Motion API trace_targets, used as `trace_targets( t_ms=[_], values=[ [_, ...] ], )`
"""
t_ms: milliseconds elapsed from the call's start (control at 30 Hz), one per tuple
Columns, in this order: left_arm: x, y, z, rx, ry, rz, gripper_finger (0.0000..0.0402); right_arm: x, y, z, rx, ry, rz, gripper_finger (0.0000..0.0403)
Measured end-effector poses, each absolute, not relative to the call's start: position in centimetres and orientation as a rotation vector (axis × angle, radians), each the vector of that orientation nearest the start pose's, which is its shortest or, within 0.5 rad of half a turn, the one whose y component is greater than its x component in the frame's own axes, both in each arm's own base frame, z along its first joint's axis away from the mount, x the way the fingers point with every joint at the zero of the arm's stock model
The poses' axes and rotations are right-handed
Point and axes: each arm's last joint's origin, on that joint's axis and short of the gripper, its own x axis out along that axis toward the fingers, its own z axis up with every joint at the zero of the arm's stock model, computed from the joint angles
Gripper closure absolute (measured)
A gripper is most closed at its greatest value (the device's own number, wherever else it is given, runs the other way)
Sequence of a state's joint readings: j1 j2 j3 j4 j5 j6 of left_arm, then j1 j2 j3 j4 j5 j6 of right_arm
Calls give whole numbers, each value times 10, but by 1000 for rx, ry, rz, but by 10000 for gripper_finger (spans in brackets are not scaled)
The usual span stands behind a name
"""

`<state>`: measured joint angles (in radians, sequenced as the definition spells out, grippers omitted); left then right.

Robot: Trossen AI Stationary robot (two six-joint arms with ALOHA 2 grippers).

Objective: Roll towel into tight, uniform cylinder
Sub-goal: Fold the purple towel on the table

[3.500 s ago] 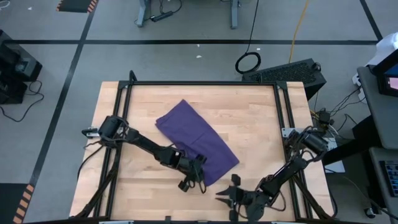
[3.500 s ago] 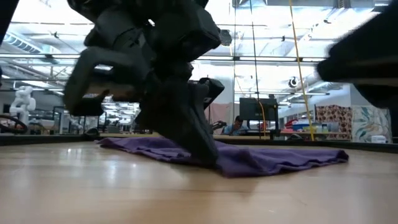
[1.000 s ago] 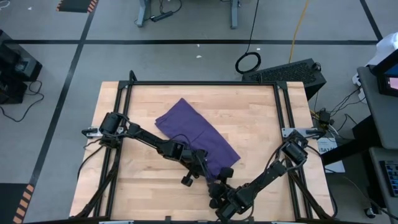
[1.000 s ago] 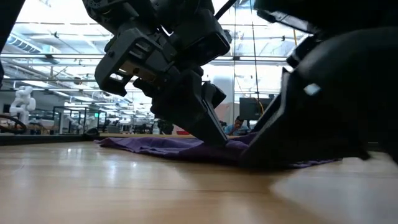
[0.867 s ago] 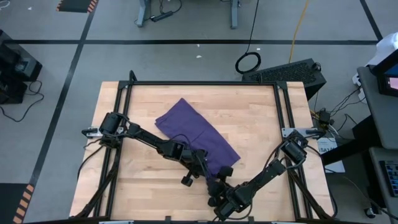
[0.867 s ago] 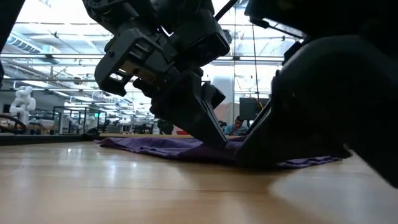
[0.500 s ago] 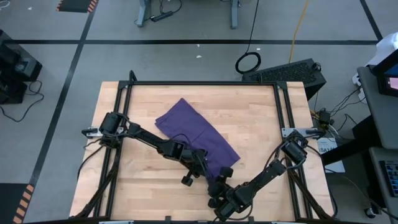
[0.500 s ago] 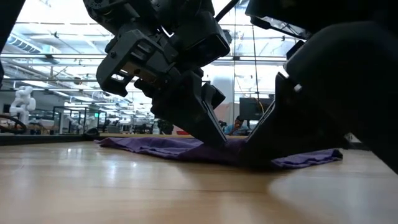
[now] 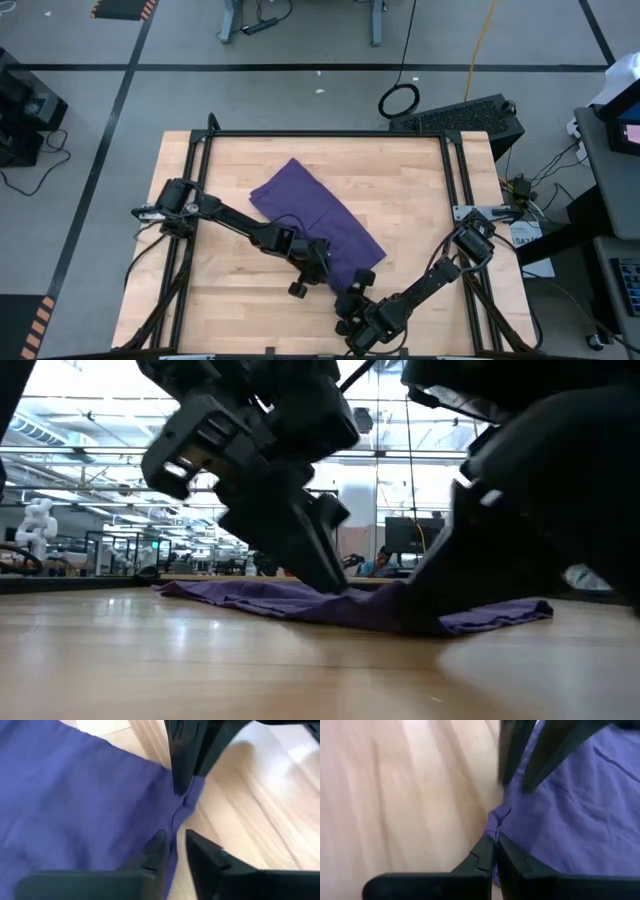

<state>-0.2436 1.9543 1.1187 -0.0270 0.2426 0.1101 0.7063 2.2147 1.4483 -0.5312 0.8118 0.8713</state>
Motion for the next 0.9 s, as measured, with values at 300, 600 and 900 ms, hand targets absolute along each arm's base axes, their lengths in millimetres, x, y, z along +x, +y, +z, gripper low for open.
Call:
trace_targets(
  t_ms=[300, 600, 900],
  values=[
    [333, -95, 149, 219, 1215, -366, 187, 305, 280, 103, -147, 851, -379, 401],
    [283, -85, 155, 478, 1490, -141, 196, 269, 292, 126, -156, 969, -336, 402],
    [242, -67, 150, 472, 1403, -107, 219, 237, 293, 171, -192, 966, -314, 403]
  ],
)
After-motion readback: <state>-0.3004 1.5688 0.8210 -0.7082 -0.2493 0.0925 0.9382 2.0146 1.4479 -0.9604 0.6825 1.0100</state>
